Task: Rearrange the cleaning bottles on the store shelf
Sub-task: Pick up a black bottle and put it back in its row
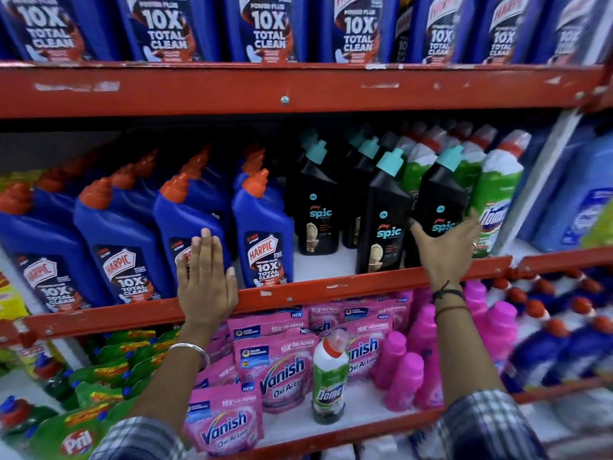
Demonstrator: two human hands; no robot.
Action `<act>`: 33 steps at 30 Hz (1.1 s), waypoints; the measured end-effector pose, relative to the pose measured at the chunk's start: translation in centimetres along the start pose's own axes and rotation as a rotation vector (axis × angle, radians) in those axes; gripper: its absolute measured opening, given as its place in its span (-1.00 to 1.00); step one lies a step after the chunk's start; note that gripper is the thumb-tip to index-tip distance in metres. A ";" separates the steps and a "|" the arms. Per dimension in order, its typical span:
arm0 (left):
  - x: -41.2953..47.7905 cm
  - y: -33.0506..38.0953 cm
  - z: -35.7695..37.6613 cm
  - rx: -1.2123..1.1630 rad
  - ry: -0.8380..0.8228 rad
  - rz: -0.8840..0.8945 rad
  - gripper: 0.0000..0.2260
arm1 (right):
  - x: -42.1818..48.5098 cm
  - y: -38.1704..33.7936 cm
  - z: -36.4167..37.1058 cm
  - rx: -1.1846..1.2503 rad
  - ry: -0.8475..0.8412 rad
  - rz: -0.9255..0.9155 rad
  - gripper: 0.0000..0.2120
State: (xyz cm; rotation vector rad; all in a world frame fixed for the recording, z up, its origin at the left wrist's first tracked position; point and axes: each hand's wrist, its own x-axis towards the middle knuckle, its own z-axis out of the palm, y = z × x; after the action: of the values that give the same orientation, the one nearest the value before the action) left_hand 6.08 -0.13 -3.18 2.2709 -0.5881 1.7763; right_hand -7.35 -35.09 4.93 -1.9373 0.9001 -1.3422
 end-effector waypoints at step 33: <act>0.2 0.0 -0.2 -0.021 0.013 -0.001 -0.43 | -9.4 -10.3 -2.1 0.296 -0.096 -0.145 -0.10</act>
State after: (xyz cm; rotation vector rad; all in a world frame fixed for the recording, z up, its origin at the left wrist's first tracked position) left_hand 5.98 -0.11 -2.92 2.2439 -0.5995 1.7750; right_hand -9.77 -21.74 8.68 -1.8435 0.4907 -1.3645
